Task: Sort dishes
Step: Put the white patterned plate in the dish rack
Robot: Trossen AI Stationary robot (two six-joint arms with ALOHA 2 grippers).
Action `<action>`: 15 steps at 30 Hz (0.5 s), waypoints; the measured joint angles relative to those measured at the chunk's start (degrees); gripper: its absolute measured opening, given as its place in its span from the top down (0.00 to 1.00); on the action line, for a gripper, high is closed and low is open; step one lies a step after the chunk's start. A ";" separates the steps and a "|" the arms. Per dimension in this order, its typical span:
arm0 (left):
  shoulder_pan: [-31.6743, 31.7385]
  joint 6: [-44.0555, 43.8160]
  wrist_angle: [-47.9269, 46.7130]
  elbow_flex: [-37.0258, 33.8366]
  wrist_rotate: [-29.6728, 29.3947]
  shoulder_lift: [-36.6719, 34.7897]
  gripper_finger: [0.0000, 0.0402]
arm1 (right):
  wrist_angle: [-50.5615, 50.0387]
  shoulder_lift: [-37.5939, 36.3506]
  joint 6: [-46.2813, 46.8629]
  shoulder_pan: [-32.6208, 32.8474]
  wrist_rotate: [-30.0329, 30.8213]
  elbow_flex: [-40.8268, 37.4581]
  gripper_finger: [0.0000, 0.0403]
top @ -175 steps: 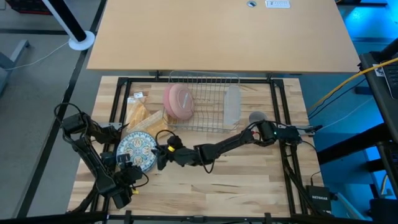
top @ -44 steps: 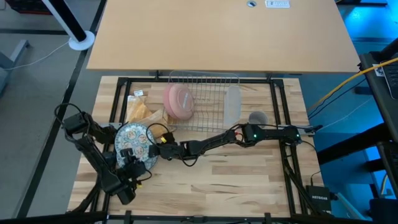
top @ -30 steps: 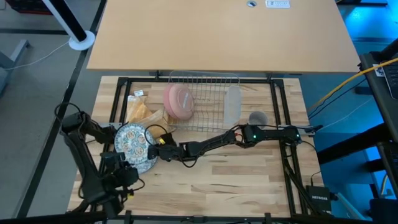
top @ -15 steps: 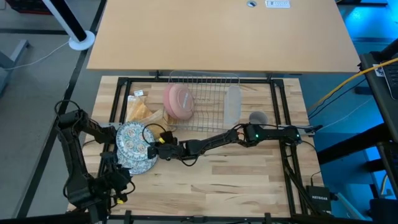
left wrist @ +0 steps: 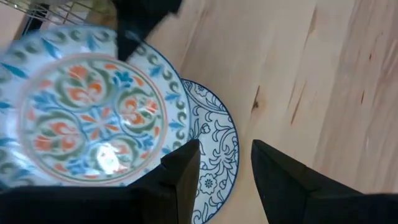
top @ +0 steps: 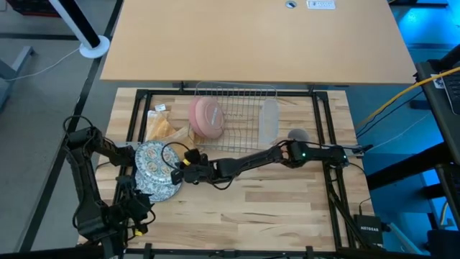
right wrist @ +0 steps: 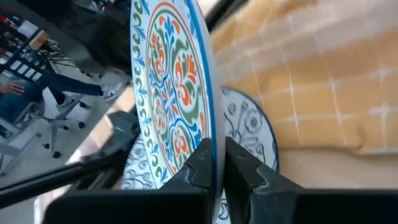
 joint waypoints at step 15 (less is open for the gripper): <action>0.00 1.60 0.47 6.47 -9.06 -0.04 0.66 | -12.43 -10.36 -7.02 -0.02 5.24 -0.05 0.96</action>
